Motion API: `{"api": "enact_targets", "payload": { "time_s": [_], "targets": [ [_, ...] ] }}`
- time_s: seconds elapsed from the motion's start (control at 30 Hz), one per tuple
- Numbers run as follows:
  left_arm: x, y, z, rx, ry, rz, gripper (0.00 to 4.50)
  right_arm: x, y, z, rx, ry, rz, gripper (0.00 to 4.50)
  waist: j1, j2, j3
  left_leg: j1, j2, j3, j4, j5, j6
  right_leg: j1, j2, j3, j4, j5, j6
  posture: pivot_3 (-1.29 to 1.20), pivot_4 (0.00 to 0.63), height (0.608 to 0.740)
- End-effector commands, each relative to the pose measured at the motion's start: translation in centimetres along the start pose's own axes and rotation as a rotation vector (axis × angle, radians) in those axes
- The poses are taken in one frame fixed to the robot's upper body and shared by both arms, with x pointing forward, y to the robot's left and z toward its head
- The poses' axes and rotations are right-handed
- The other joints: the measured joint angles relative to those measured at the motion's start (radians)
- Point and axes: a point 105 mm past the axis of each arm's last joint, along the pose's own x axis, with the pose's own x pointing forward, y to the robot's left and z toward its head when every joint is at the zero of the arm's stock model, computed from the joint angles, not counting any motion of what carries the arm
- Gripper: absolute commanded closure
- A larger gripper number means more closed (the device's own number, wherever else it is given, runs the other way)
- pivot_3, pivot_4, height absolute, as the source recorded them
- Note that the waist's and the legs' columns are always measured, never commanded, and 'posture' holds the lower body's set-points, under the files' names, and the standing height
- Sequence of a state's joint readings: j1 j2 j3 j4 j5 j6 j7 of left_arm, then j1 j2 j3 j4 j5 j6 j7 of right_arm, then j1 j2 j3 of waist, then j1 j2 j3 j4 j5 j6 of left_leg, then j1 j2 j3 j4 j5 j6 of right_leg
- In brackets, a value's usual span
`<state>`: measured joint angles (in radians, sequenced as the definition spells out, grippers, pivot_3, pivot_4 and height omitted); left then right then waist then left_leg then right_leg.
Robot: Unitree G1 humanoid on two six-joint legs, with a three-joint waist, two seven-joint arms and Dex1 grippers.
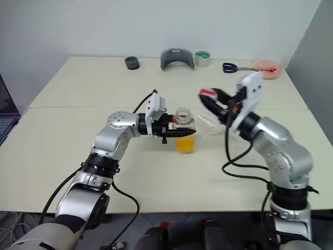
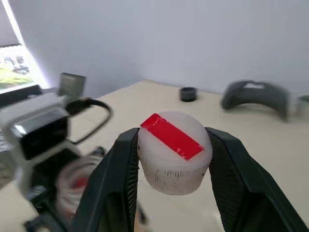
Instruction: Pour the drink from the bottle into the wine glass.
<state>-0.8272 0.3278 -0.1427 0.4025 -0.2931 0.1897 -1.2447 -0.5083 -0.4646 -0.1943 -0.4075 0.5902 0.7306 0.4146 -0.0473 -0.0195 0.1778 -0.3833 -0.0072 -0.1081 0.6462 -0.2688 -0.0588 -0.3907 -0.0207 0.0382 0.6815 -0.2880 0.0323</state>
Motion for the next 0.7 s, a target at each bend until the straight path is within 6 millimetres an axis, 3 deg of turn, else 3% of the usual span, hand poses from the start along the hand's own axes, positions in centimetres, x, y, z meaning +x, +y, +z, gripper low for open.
{"api": "enact_targets", "payload": {
  "time_s": [0.03,0.1,0.17,0.33,0.37,0.47,0.6,0.7],
  "targets": [
    [-0.8,0.5,1.6,0.035,-0.058,0.047,2.76,-2.8,-4.7,-0.2,-0.141,0.019,-0.249,2.78,0.003,0.0,0.0,0.0,0.0,0.0,0.0,0.0,0.0,0.0,0.0,0.0,0.0,0.0,0.0,0.0,0.15,0.74],
    [-1.3,0.7,1.6,0.034,-0.06,0.07,2.76,-5.6,-8.0,-3.6,-0.161,0.141,-0.44,2.78,0.006,0.0,0.0,0.0,0.0,0.001,0.0,0.0,0.0,0.0,0.0,0.001,0.0,0.0,0.0,0.0,0.15,0.74],
    [-1.6,0.9,1.7,0.032,-0.066,0.089,2.76,-8.2,-9.7,-6.4,-0.185,0.253,-0.557,2.78,0.01,0.0,0.0,0.0,0.0,0.001,0.0,0.0,0.0,0.0,0.0,0.0,0.0,0.0,0.0,0.0,0.15,0.74],
    [-2.2,1.0,1.8,0.029,-0.068,0.12,2.76,-10.7,-10.1,-10.4,-0.123,0.365,-0.641,2.78,-0.002,0.001,0.0,0.002,0.001,0.003,0.0,0.0,0.0,0.0,0.001,0.003,0.002,0.0,0.0,0.0,0.15,0.74],
    [-2.4,1.1,1.8,0.029,-0.067,0.128,2.76,-11.0,-10.0,-11.0,-0.101,0.381,-0.647,2.43,-0.003,0.001,0.0,0.002,0.001,0.003,0.0,0.0,0.0,0.0,0.001,0.003,0.002,0.0,0.0,0.0,0.15,0.74],
    [-3.1,1.4,1.9,0.032,-0.067,0.162,2.76,-11.3,-9.5,-11.7,-0.061,0.398,-0.632,1.53,-0.005,0.001,0.0,0.002,0.001,0.003,0.0,0.0,0.0,0.0,0.001,0.003,0.002,0.0,0.0,0.0,0.15,0.74],
    [-4.3,2.0,2.2,0.035,-0.072,0.223,2.76,-11.1,-9.5,-10.7,-0.086,0.379,-0.598,0.1,-0.004,0.001,0.0,0.002,0.001,0.002,0.0,0.0,0.0,0.0,0.001,0.002,0.001,0.0,0.0,0.0,0.15,0.74],
    [-5.5,2.8,2.6,0.032,-0.088,0.297,2.76,-10.3,-9.0,-9.5,-0.164,0.379,-0.532,0.0,-0.001,0.001,0.0,0.002,0.001,0.002,0.0,0.0,0.0,0.0,0.001,0.002,0.001,0.0,0.0,0.0,0.15,0.74]
  ]
}}
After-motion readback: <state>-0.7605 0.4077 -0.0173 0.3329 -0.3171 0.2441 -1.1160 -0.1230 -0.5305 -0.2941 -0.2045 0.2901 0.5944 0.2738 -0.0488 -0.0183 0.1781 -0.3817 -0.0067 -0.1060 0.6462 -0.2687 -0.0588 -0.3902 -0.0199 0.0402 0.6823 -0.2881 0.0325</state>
